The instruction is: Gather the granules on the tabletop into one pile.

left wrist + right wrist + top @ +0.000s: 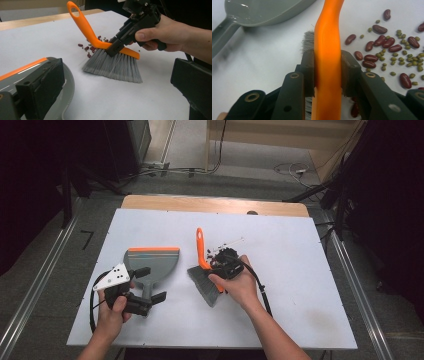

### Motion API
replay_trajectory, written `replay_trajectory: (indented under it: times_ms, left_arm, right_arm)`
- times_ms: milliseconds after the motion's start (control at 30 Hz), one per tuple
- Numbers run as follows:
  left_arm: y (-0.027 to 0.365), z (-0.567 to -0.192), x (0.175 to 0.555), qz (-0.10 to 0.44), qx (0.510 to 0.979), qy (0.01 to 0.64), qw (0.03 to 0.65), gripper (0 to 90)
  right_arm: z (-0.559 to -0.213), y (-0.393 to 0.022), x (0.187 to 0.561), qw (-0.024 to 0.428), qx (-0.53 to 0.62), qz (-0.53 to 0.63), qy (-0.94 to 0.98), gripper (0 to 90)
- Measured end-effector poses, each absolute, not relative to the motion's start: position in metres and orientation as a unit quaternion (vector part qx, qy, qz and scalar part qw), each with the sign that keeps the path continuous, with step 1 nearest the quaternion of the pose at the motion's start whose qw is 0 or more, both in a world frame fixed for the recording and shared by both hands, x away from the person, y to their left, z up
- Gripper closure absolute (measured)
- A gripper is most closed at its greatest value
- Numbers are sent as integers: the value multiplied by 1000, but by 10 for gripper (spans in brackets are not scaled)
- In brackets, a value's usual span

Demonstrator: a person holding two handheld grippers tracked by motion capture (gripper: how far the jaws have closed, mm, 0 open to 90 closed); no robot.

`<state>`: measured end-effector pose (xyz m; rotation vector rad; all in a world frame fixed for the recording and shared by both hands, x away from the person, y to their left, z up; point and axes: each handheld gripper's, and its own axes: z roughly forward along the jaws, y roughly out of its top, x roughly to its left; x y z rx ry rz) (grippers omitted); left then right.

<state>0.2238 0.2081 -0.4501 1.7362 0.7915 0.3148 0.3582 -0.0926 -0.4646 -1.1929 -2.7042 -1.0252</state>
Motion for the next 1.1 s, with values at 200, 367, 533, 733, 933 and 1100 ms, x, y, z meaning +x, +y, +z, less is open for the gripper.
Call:
replay_trajectory:
  times_ms: [200, 367, 533, 733, 933, 1100]
  left_arm:
    - [207, -454, 222, 131, 740, 336, 568, 0]
    - [206, -456, 222, 130, 743, 334, 566, 0]
    - [206, -458, 224, 127, 742, 339, 564, 0]
    - [205, -459, 224, 126, 743, 338, 563, 0]
    - [203, -460, 225, 123, 743, 338, 564, 0]
    - [203, -460, 226, 123, 742, 339, 565, 0]
  right_arm:
    - [-465, -105, 365, -7, -389, -321, -863, 668]
    - [-464, -119, 371, -15, -399, -318, -860, 667]
    - [-463, -131, 375, -22, -409, -318, -855, 667]
    - [-463, -145, 380, -21, -430, -318, -845, 667]
    - [-462, -154, 380, -23, -443, -314, -839, 666]
    - [-459, -159, 379, -33, -449, -314, -836, 667]
